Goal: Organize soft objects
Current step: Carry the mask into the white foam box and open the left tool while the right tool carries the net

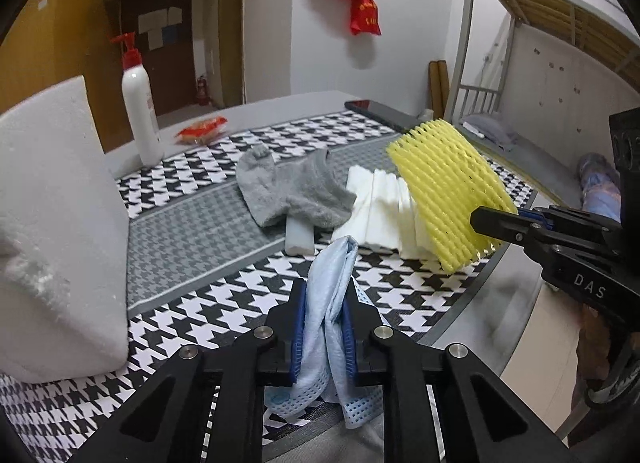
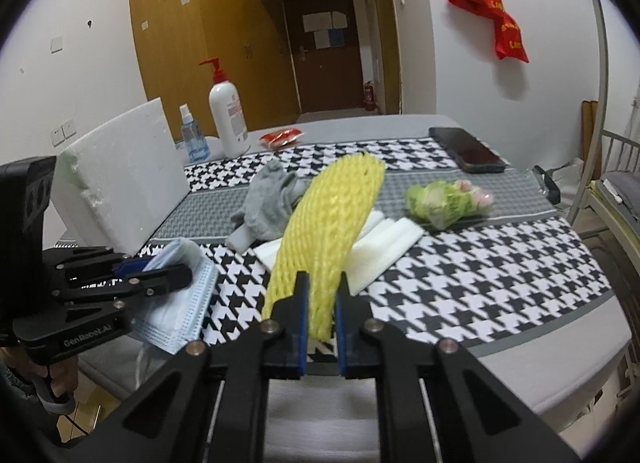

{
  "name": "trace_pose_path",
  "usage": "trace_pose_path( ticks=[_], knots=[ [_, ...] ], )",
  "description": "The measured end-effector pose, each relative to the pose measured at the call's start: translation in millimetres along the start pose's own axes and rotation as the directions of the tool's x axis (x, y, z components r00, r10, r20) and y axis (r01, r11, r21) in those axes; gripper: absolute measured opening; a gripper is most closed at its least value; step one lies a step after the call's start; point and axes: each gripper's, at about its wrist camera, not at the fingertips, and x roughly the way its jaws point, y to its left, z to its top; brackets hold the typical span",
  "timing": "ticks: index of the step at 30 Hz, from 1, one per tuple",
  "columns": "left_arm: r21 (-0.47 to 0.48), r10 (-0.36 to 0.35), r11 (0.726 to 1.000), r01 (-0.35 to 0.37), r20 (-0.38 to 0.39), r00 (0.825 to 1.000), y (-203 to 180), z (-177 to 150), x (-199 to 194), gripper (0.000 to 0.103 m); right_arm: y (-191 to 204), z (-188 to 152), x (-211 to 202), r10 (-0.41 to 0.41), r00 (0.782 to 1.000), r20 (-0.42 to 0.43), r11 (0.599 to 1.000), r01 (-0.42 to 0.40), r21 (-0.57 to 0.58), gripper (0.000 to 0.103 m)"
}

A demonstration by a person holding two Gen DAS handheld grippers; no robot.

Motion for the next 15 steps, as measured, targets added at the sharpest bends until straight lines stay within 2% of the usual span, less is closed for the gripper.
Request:
trace_pose_path(
  ticks=[15],
  knots=[
    [-0.022, 0.039, 0.999, -0.037, 0.109, 0.993, -4.5, 22.7, -37.6, 0.018, -0.1, 10.9, -24.1, -0.012, 0.998, 0.063, 1.0, 0.012, -0.005, 0.014]
  ],
)
